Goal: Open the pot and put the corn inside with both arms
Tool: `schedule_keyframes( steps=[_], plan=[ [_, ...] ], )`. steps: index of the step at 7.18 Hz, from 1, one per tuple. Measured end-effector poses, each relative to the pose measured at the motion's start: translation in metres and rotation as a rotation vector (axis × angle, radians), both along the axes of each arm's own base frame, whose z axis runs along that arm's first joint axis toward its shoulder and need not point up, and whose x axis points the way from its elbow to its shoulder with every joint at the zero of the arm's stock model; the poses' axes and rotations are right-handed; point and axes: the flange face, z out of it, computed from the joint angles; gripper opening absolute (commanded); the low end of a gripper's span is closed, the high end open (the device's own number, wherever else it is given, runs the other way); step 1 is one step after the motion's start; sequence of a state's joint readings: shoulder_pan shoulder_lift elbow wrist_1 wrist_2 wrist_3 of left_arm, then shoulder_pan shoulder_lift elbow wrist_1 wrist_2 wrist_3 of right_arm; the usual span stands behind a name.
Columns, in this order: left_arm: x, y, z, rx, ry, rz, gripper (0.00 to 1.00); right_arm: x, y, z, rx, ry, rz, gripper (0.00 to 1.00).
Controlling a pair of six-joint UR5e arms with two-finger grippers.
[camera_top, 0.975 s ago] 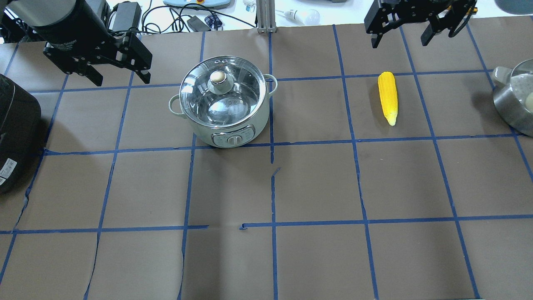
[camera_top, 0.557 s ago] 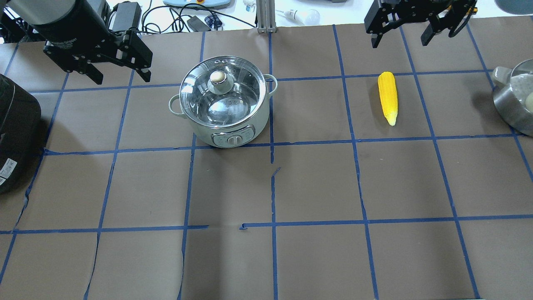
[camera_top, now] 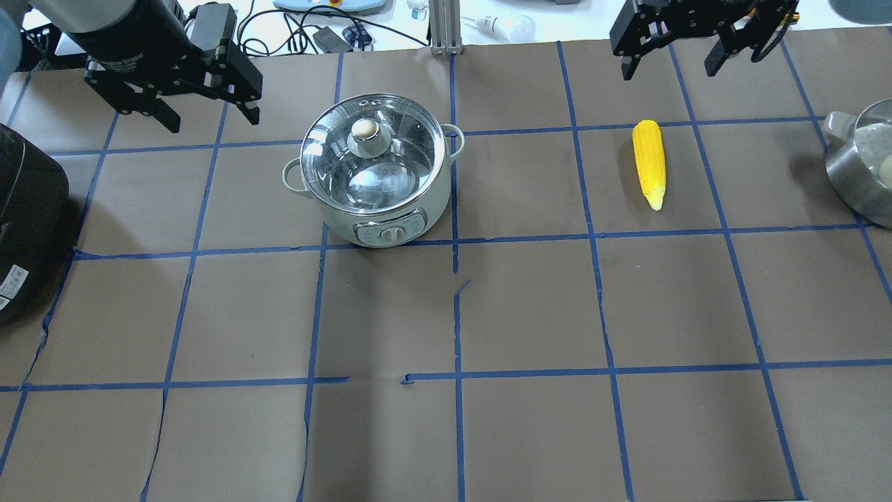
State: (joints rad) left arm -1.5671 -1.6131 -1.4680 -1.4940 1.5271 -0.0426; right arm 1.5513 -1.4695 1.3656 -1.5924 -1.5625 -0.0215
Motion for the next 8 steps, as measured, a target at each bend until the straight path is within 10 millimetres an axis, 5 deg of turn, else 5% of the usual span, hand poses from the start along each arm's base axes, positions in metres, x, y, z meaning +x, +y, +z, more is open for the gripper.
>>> schedule_keyframes(
  steps=[3,8],
  plan=[
    [-0.043,-0.041,-0.043,-0.010,0.003,-0.039,1.00,0.000,0.001,-0.001,0.003,0.001,0.000,1.00],
    [-0.073,-0.085,-0.110,0.017,0.005,-0.057,1.00,0.000,0.001,-0.002,0.005,0.001,0.001,1.00]
  ],
)
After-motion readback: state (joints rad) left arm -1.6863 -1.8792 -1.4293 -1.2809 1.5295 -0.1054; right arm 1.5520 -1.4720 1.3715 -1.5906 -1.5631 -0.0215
